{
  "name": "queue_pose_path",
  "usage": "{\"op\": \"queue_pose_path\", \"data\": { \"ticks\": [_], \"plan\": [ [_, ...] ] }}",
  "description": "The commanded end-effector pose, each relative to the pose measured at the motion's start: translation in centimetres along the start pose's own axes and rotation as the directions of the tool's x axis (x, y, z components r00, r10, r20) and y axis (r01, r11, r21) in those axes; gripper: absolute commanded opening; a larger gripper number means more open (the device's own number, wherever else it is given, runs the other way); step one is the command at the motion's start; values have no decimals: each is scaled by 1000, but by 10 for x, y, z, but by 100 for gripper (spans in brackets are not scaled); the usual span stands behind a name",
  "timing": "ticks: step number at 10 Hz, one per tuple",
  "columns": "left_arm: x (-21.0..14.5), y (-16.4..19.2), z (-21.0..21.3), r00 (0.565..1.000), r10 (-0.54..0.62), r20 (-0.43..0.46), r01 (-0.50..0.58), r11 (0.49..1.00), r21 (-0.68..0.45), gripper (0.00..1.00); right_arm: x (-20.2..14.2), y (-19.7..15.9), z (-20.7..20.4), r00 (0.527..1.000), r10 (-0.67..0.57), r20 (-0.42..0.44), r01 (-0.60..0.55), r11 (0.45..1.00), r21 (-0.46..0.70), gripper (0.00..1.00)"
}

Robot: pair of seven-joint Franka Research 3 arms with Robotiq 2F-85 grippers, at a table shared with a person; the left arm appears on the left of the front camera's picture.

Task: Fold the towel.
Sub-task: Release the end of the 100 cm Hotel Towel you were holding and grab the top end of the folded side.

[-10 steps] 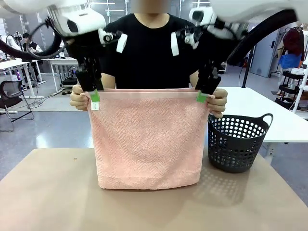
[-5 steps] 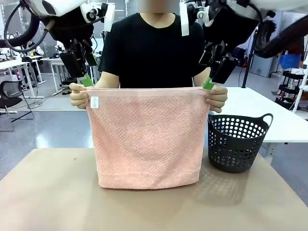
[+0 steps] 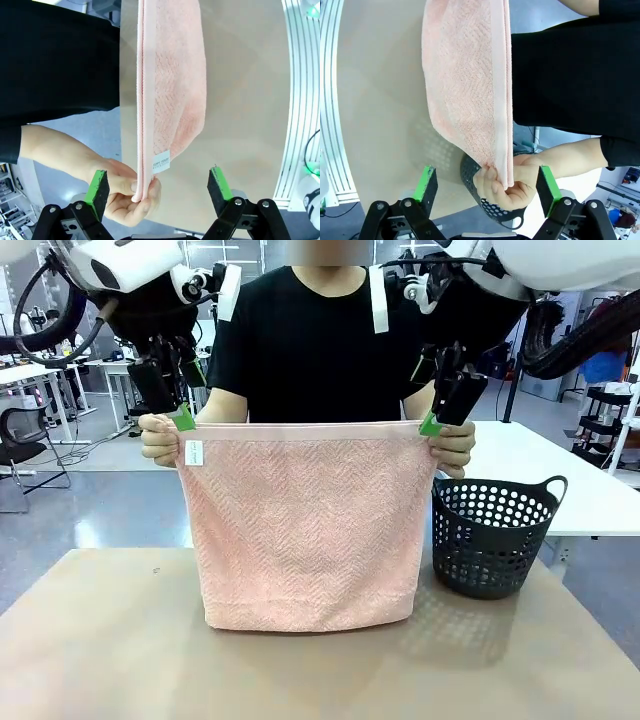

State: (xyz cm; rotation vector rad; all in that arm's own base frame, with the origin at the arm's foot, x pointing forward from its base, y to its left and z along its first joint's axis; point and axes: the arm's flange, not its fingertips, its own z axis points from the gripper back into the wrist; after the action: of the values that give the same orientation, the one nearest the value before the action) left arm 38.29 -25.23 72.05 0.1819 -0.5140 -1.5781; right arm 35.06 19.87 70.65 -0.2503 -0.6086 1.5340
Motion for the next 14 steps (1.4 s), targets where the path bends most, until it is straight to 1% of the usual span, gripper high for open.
{"op": "queue_pose_path", "data": {
  "ticks": [1, 4, 5, 7, 8, 9, 10, 11, 12, 13, 14],
  "plan": [
    [2, 8, -4, 999, -31, 12, 32, 999, -12, 100, 4, -14, -6, 1000, 16, -17, -15, 999, 35, 100],
    [8, 27, -24, 1000, -20, 20, 21, 996, -84, 100, 11, -34, -31, 998, 17, -52, -12, 996, 88, 100],
    [8, 34, -36, 1000, -8, 9, 9, 994, -108, 100, 13, -43, -42, 998, 8, -62, 0, 993, 119, 100],
    [2, 45, -59, 999, 33, 1, -32, 986, -165, 100, 11, -53, -65, 998, -2, -59, 12, 986, 164, 100],
    [-1, 50, -74, 999, 45, -15, -47, 980, -193, 100, 8, -59, -78, 997, -25, -70, 38, 982, 182, 100],
    [-5, 51, -85, 998, 62, -5, -62, 973, -221, 100, 3, -61, -90, 998, -40, -47, 50, 976, 214, 100],
    [-10, 51, -94, 997, 76, 1, -73, 964, -255, 100, -1, -62, -99, 998, -45, -43, 54, 968, 246, 100],
    [-12, 51, -100, 996, 84, -4, -82, 954, -288, 100, -2, -63, -102, 997, -53, -52, 64, 968, 245, 100],
    [-12, 50, -104, 996, 85, -6, -83, 951, -297, 66, -3, -63, -104, 997, -69, -36, 76, 964, 255, 73],
    [-11, 49, -104, 997, 82, -6, -80, 951, -299, 40, -3, -62, -107, 997, -54, -58, 68, 963, 261, 40],
    [-12, 50, -104, 996, 85, -6, -83, 951, -297, 6, -3, -62, -108, 996, -52, -68, 68, 964, 258, 13]
  ]
}}
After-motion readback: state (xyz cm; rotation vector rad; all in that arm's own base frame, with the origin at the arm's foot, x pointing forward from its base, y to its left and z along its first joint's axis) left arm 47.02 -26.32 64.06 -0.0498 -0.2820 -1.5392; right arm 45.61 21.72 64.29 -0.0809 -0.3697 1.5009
